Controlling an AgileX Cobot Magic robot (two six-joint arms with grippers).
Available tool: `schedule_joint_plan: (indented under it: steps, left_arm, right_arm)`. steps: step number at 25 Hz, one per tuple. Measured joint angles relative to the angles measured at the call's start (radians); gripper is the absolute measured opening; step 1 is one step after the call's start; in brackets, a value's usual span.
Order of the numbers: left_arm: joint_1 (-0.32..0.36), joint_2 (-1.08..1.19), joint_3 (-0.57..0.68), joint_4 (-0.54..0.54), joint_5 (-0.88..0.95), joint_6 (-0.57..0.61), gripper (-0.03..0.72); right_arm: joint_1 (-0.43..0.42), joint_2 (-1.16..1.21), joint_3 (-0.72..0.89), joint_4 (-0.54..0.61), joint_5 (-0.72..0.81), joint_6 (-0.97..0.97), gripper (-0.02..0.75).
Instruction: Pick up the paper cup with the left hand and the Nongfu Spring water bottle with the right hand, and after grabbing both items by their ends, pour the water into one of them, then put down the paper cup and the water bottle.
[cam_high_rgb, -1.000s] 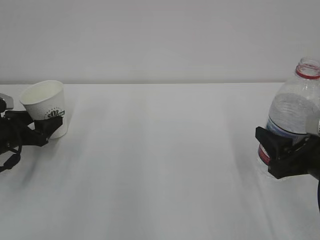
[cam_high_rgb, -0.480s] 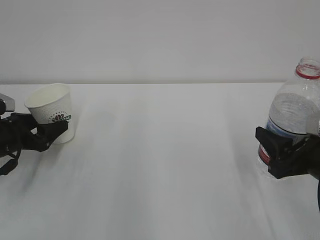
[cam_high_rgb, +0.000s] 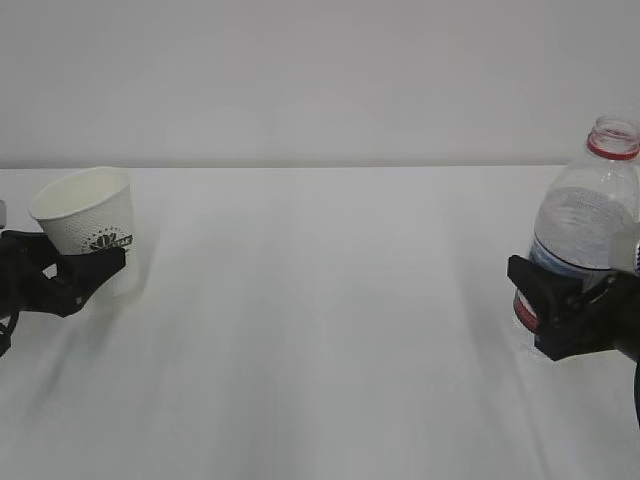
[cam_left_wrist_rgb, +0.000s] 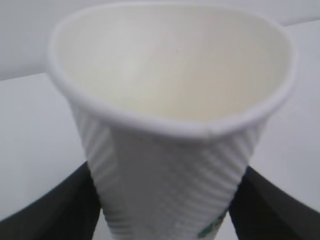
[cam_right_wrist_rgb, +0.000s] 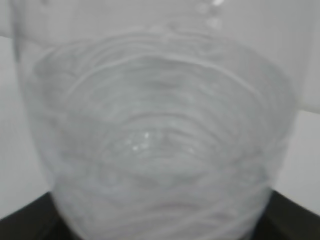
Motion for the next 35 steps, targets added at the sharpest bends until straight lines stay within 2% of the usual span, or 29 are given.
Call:
schedule_joint_plan:
  steps: [17,29,35]
  left_arm:
    - [-0.008,-0.290,0.234,0.016,0.000,0.000,0.546]
    - [-0.012,-0.348,0.249,0.197,0.000,-0.085,0.546]
    - [-0.087,-0.348,0.249,0.224,0.000,-0.090,0.546]
  right_arm:
    - [0.000,0.000,0.000,-0.084,0.000,0.010,0.505]
    - [0.000,0.000,0.000,-0.143,-0.001,0.041,0.505]
    - [0.000,0.000,0.000,-0.175,-0.001,0.052,0.505]
